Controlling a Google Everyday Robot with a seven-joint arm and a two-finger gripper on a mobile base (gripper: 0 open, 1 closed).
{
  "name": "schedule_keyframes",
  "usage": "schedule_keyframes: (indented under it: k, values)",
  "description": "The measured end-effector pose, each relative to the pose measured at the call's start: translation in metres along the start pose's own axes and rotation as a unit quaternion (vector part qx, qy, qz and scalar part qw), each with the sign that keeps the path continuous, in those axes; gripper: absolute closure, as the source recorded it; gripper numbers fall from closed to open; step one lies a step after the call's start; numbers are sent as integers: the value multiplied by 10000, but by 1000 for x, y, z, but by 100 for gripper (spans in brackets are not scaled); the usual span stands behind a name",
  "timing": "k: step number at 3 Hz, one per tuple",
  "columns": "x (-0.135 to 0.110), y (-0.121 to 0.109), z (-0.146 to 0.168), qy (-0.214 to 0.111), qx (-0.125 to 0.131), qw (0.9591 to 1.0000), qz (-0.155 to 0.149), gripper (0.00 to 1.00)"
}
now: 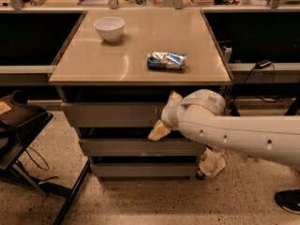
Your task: Open top drawer
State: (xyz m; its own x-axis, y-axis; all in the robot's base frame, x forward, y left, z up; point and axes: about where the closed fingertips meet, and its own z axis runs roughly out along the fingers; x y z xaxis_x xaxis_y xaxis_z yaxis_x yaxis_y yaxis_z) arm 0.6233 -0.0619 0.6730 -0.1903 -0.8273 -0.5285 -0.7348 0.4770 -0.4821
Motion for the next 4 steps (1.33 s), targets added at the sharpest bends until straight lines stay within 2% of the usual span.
schedule_keyframes:
  k: [1,2,3,4]
  values:
    - [-1,-51,72,22,254,9994,214,0]
    - [-2,-51,71,18,256,9994,212,0]
    - [-2,-51,71,18,256,9994,212,17]
    - [-2,-51,71,18,256,9994,212,41]
